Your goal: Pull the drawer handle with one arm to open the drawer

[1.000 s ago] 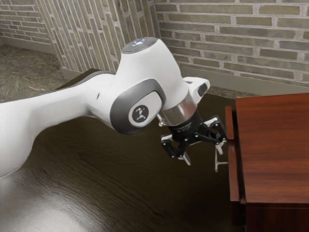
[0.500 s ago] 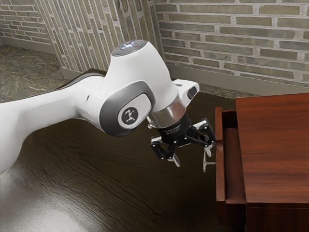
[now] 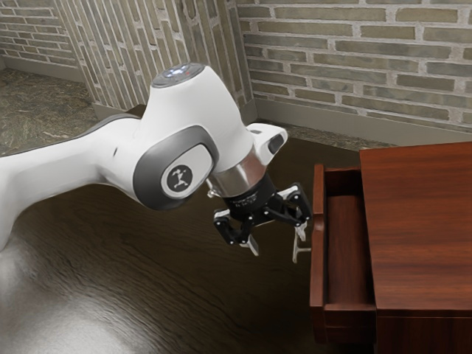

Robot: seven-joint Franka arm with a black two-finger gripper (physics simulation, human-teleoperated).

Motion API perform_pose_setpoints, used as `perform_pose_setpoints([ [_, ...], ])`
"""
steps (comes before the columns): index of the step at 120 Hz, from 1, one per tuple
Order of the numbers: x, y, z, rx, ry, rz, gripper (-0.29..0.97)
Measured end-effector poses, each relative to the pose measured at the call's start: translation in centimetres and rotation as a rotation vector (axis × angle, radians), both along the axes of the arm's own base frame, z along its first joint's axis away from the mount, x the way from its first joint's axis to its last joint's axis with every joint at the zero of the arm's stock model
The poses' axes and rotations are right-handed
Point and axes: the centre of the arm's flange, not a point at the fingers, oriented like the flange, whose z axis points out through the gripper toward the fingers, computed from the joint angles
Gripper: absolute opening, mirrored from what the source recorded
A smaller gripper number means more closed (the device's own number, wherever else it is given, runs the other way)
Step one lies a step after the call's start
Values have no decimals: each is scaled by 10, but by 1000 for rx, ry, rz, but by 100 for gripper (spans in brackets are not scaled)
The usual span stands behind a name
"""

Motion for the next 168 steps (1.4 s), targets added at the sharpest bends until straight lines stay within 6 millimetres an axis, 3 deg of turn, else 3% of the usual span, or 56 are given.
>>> perform_pose_setpoints([
  [29, -3, 33, -1, 6, 5, 32, 56],
  [146, -35, 87, 0, 14, 11, 39, 56],
  [168, -38, 89, 4, 15, 3, 31, 55],
])
